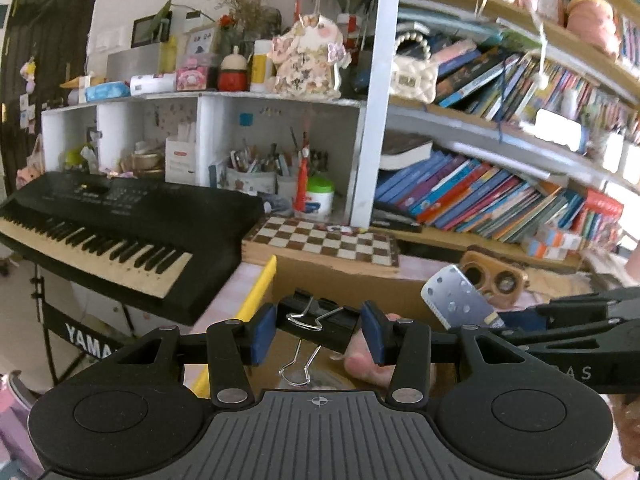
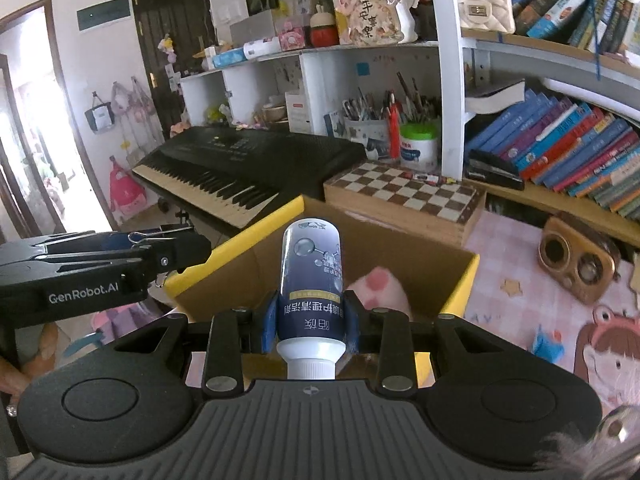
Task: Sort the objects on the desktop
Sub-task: 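Open the left tool to drop the clip while the right tool releases the bottle into the box, then withdraw both open tools from the yellow box back over the desk mat, then lower the left tool onto the grey toy car and close on it, then grasp the blue plastic bag with the right tool while the left tool lifts the car, then carry the car with the left tool while the right tool carries the bag to the yellow box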
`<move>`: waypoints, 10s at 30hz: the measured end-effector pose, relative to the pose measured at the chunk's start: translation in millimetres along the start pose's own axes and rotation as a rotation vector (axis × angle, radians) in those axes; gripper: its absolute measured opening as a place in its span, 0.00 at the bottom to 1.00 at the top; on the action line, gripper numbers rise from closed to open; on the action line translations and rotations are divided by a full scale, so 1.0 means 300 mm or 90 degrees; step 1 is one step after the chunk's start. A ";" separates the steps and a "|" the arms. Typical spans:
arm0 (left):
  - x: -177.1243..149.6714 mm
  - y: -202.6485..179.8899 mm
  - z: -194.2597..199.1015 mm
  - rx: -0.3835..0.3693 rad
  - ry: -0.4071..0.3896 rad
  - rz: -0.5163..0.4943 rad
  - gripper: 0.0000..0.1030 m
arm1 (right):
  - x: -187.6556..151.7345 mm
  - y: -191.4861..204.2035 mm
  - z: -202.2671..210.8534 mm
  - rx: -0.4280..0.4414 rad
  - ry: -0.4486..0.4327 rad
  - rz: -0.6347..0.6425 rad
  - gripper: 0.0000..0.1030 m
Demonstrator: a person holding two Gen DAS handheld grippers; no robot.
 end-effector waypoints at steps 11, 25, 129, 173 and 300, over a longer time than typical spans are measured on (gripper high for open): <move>-0.082 -0.009 -0.251 0.010 0.117 -0.028 0.43 | -0.045 -0.070 -0.253 0.013 0.115 0.114 0.30; -0.173 -0.056 -0.359 0.011 0.205 -0.065 0.44 | -0.186 -0.046 -0.387 0.048 0.265 0.247 0.30; -0.475 -0.364 0.542 -0.097 0.096 -0.139 0.93 | -0.671 0.109 0.625 -0.298 0.037 -0.111 0.59; -0.495 -0.820 0.209 -0.193 0.177 -0.177 0.93 | -0.708 -0.412 0.693 -0.382 0.096 -0.185 0.61; -0.315 -0.705 0.033 -0.220 0.143 -0.010 0.54 | -0.436 -0.621 0.521 -0.285 0.025 -0.161 0.25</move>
Point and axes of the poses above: each gripper's, at about its wrist camera, not at the fingertips, and z roughly against the way its jaws point, y to its left, x to its top, the point moved 6 cm from there along -z, roughly the way its jaws point, and after that the axes turned 4 degrees about -y, right-handed, at the moved point
